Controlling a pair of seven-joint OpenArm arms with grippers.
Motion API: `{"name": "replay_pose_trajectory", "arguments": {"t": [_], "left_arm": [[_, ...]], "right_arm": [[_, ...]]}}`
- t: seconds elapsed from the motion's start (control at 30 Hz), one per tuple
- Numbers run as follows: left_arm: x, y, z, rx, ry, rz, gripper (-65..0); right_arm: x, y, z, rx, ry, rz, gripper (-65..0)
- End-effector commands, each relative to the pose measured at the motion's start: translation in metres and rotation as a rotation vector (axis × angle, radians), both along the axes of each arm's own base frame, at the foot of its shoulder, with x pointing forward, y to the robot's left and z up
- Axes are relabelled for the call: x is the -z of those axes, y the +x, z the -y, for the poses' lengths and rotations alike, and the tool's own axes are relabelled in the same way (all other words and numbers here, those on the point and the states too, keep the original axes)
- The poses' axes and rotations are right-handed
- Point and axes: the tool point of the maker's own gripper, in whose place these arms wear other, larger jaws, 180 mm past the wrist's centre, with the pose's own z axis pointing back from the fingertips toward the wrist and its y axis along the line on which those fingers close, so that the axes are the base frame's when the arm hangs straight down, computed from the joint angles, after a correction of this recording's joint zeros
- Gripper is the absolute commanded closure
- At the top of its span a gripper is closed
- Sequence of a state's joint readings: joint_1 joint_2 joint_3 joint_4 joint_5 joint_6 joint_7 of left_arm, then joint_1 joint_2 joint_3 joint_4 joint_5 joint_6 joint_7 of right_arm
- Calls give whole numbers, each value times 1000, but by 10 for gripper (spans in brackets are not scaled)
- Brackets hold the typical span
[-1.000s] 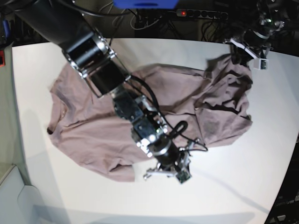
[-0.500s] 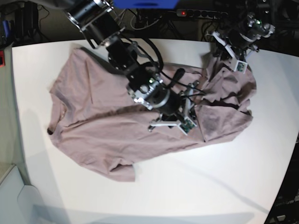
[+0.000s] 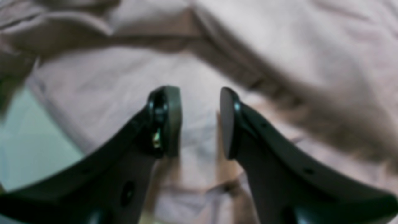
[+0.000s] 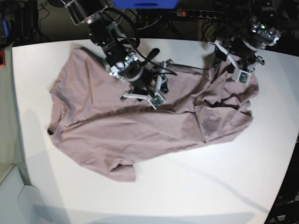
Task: Layout the t-shirt on the table in an organized manner, then fold the t-shirt properly
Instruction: 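Release the shirt with both grippers and reposition them over its edges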
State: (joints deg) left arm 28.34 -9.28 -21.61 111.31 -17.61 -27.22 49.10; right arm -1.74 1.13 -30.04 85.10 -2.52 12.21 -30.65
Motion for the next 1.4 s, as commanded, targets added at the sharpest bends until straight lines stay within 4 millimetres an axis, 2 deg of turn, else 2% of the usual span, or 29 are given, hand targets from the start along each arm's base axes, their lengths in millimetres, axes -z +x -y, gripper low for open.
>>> {"name": "replay_pose_trajectory", "arguments": {"t": [0.0, 0.03, 0.13, 0.33, 0.43, 0.6, 0.7, 0.87, 1.07, 1.17, 1.27, 1.37], "left_arm": [[-13, 9, -6, -12, 8, 53, -357], [-14, 12, -12, -29, 13, 62, -375], [-28, 43, -29, -76, 25, 135, -410], [-12, 107, -49, -154, -40, 142, -410], [1, 129, -53, -186, -86, 114, -410], [9, 146, -55, -207, -123, 98, -409], [3, 155, -55, -208, -128, 116, -409], [-8, 172, -62, -208, -120, 142, -409], [5, 188, -71, -238, -153, 91, -409], [16, 191, -74, -257, -176, 63, -409], [20, 197, -80, -284, -196, 100, -409], [26, 199, -91, -306, -199, 115, -409]], "right_arm": [[-8, 4, -3, 1, 25, 23, -225], [-6, 2, -3, 1, 25, 19, -225], [-1, -5, -2, -1, 22, 2, -225], [8, -15, 5, -2, 4, -21, -225], [10, -21, 6, -3, 4, -29, -225], [-9, -24, 5, -8, 29, 14, -225], [-26, -23, 3, -8, 54, 52, -225], [-38, -30, -6, -18, 87, 66, -225], [-34, -46, -35, -86, 110, 38, -225], [-21, -49, -43, -88, 107, -1, -224], [-10, -47, -43, -90, 104, -7, -224], [8, -52, -31, -96, 68, -29, -224]]}}
